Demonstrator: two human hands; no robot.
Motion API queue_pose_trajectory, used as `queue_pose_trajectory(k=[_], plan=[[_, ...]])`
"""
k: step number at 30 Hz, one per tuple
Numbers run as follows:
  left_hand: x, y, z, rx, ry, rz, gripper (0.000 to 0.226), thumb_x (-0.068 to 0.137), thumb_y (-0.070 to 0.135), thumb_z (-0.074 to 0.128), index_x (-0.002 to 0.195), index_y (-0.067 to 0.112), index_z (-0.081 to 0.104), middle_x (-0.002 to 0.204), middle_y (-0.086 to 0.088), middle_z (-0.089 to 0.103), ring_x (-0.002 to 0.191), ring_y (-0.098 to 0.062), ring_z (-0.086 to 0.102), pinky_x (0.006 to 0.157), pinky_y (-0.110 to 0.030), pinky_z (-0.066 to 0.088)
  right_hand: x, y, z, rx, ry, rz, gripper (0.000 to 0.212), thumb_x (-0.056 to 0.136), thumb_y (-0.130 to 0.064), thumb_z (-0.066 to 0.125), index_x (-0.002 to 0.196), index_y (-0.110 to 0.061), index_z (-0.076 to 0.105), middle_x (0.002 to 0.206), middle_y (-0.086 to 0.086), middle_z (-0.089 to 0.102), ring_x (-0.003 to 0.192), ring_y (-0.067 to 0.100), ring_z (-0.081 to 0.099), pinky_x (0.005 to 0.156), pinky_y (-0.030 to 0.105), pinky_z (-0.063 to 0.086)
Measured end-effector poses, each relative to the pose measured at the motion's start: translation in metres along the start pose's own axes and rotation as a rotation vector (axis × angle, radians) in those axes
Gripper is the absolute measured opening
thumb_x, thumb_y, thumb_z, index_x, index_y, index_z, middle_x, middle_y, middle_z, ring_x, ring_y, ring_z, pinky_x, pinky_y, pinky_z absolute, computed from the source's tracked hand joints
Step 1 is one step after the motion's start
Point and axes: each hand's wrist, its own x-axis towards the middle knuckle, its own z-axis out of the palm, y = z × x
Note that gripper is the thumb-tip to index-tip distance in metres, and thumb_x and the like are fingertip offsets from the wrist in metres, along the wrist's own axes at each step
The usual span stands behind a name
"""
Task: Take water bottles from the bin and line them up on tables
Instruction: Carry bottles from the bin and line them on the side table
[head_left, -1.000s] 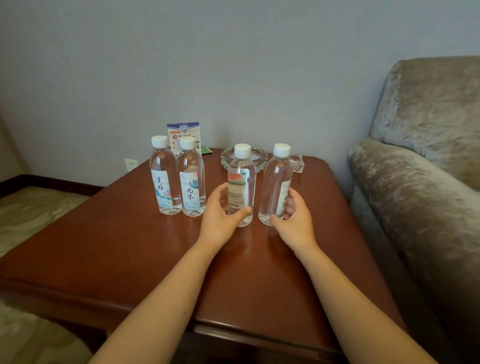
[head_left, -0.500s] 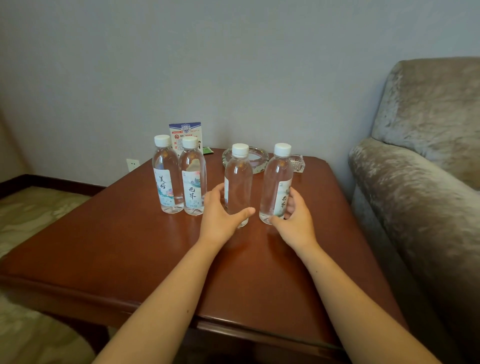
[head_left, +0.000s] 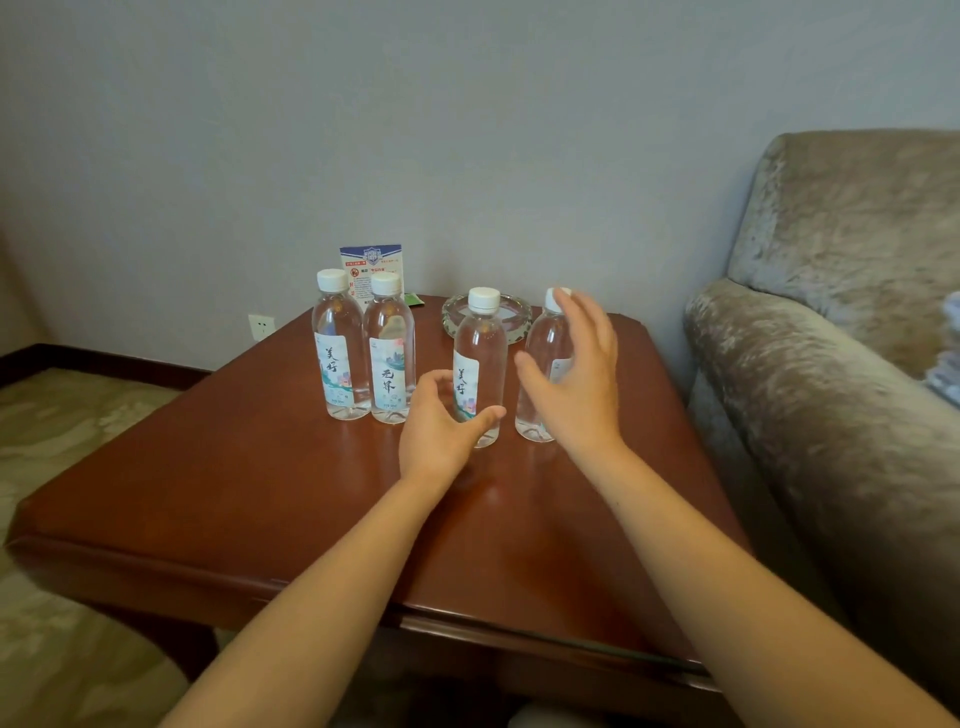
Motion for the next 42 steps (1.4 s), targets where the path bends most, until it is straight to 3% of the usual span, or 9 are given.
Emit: queue_pose_trajectory(k=[4, 7, 11, 16, 18, 21, 30, 38, 42], plan=[[-0.002, 0.004, -0.01, 0.098, -0.093, -0.038, 0.072, 0.069, 0.048, 0.083, 0.129, 0.025, 0.048, 0.115, 0.008, 0.056, 0.099, -0.009, 0.058, 0.087, -0.032, 0.05, 0.039, -0.041, -0.004, -0.218, -0.094, -0.257, 0.045, 0.089, -0.022, 0.066, 0.134, -0.025, 0.061, 0.133, -0.004, 0.054, 0.131, 0.013, 0.039, 0.093, 0.022, 0.038], [0.002, 0.007, -0.021, 0.051, -0.145, -0.073, 0.055, 0.078, 0.039, 0.079, 0.125, 0.022, 0.055, 0.109, 0.004, 0.063, 0.093, -0.011, 0.06, 0.084, -0.032, 0.05, 0.07, -0.064, -0.001, -0.394, -0.361, -0.196, 0.042, 0.093, -0.029, 0.062, 0.135, -0.029, 0.06, 0.133, -0.005, 0.058, 0.129, 0.016, 0.045, 0.095, 0.034, 0.045], [0.006, 0.012, -0.035, -0.175, -0.306, -0.208, 0.048, 0.088, 0.007, 0.069, 0.132, 0.015, 0.054, 0.101, 0.001, 0.06, 0.083, -0.012, 0.062, 0.07, -0.027, 0.057, 0.095, -0.081, 0.005, -0.598, -0.622, -0.111, 0.04, 0.09, -0.021, 0.066, 0.129, -0.019, 0.065, 0.129, 0.0, 0.064, 0.119, 0.021, 0.059, 0.096, 0.035, 0.05], [0.003, 0.015, -0.046, -0.343, -0.455, -0.37, 0.056, 0.094, -0.004, 0.057, 0.141, 0.024, 0.046, 0.108, 0.002, 0.06, 0.089, -0.02, 0.071, 0.084, -0.031, 0.059, 0.108, -0.088, 0.012, -0.614, -0.745, 0.058, 0.031, 0.085, -0.019, 0.073, 0.113, -0.008, 0.068, 0.091, 0.012, 0.074, 0.081, 0.03, 0.075, 0.081, 0.04, 0.061], [0.003, 0.014, -0.047, -0.398, -0.456, -0.415, 0.057, 0.094, -0.006, 0.054, 0.142, 0.022, 0.045, 0.117, -0.002, 0.059, 0.097, -0.024, 0.071, 0.086, -0.032, 0.058, 0.11, -0.088, 0.014, -0.559, -0.768, 0.086, 0.032, 0.085, -0.017, 0.075, 0.114, -0.006, 0.067, 0.08, 0.012, 0.071, 0.077, 0.032, 0.075, 0.08, 0.043, 0.062], [0.0, 0.013, -0.047, -0.482, -0.42, -0.447, 0.064, 0.092, -0.01, 0.052, 0.147, 0.02, 0.04, 0.136, -0.008, 0.05, 0.104, -0.025, 0.07, 0.088, -0.033, 0.057, 0.112, -0.085, 0.019, -0.468, -0.762, 0.092, 0.031, 0.083, -0.012, 0.076, 0.113, -0.005, 0.07, 0.1, 0.02, 0.073, 0.073, 0.033, 0.072, 0.08, 0.049, 0.061], [-0.006, 0.007, -0.052, -0.599, -0.335, -0.492, 0.064, 0.092, -0.009, 0.054, 0.148, 0.016, 0.035, 0.141, 0.001, 0.047, 0.127, -0.02, 0.052, 0.109, -0.037, 0.043, 0.115, -0.084, 0.044, -0.408, -0.744, 0.091, 0.039, 0.087, -0.01, 0.073, 0.124, -0.005, 0.064, 0.118, 0.014, 0.065, 0.078, 0.027, 0.061, 0.089, 0.048, 0.056], [-0.002, -0.001, -0.055, -0.618, -0.329, -0.503, 0.069, 0.092, -0.006, 0.056, 0.152, 0.014, 0.027, 0.155, 0.0, 0.035, 0.134, -0.019, 0.045, 0.11, -0.033, 0.04, 0.116, -0.08, 0.058, -0.408, -0.69, 0.051, 0.032, 0.088, -0.014, 0.07, 0.12, -0.009, 0.069, 0.12, 0.012, 0.068, 0.105, 0.029, 0.065, 0.095, 0.039, 0.053], [-0.002, -0.003, -0.057, -0.61, -0.324, -0.5, 0.071, 0.092, -0.006, 0.056, 0.153, 0.014, 0.026, 0.155, -0.001, 0.035, 0.136, -0.019, 0.043, 0.111, -0.033, 0.039, 0.117, -0.079, 0.063, -0.393, -0.696, 0.043, 0.033, 0.088, -0.015, 0.071, 0.121, -0.01, 0.068, 0.122, 0.01, 0.067, 0.102, 0.026, 0.064, 0.095, 0.038, 0.053]])
